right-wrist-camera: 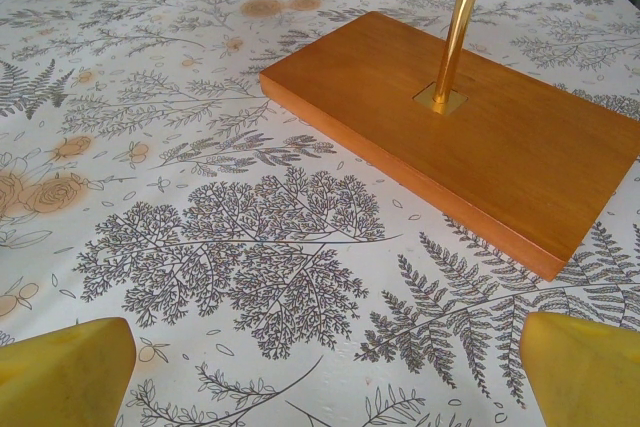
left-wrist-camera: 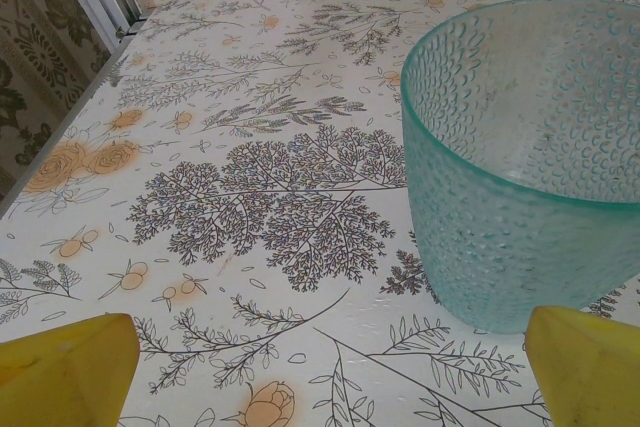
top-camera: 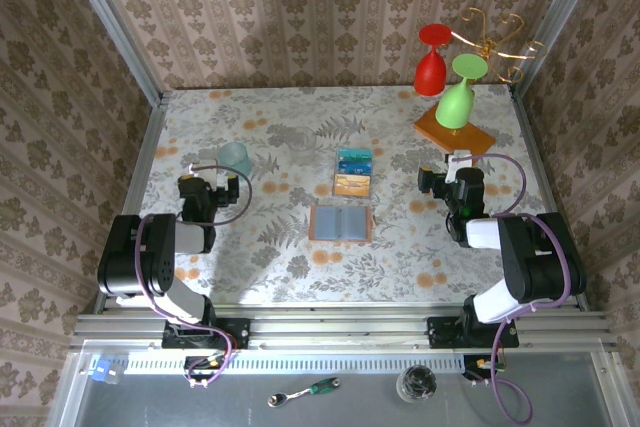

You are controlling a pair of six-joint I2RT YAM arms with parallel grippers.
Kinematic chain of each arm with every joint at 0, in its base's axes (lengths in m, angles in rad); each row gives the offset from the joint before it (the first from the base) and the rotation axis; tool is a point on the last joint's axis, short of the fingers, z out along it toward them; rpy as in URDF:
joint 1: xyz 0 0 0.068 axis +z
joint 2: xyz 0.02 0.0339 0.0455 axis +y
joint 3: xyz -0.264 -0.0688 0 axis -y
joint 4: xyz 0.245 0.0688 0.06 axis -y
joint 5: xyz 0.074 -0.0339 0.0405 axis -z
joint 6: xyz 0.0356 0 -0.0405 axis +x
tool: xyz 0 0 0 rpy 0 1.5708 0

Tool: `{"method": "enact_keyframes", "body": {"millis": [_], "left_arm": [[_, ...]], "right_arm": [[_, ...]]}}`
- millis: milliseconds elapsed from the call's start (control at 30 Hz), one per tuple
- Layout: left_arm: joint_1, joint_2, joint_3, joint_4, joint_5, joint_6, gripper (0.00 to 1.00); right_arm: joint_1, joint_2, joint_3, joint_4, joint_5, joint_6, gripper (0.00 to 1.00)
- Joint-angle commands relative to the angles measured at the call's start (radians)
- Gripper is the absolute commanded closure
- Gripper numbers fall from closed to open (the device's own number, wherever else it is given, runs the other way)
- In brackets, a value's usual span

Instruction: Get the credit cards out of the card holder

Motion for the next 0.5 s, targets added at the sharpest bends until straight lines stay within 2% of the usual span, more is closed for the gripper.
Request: {"method": "enact_keyframes", "body": {"millis": [0, 467], "left_arm": [[0.004, -0.004, 0.021, 0.017, -0.007, 0.017, 0.0], [0.003, -0.005, 0.021, 0.017, -0.007, 0.018, 0.0]], "right_arm": [[0.003, 0.005, -0.002, 0.034, -0.012, 0.002, 0.0], [0.003, 0.005, -0.003, 0.036, -0.014, 0.002, 0.0]]}}
